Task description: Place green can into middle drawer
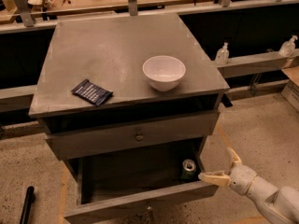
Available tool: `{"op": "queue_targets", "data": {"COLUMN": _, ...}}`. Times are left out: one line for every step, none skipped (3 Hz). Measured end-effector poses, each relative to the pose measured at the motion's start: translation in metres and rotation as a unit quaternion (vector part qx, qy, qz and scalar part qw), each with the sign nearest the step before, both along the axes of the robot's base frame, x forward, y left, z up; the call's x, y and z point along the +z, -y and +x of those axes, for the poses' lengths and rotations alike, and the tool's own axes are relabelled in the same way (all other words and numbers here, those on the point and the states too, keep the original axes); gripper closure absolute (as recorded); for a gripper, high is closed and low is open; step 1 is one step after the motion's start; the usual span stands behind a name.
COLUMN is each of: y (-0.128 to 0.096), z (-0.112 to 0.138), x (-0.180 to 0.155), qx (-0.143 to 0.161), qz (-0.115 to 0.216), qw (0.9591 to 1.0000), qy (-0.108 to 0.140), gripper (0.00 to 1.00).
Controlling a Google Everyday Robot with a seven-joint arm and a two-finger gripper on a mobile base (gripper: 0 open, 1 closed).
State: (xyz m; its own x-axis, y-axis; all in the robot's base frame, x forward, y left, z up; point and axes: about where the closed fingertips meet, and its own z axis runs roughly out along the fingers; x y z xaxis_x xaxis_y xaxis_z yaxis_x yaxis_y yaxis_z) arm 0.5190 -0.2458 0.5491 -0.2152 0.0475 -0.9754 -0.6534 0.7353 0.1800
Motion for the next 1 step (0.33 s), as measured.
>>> {"op": "queue_targets", "data": {"y": -0.0001, "z": 0.0000, "x": 0.0000, "qx": 0.000, "qz": 0.000, "qw": 1.0000, "qy": 0.000, "gripper": 0.00}}
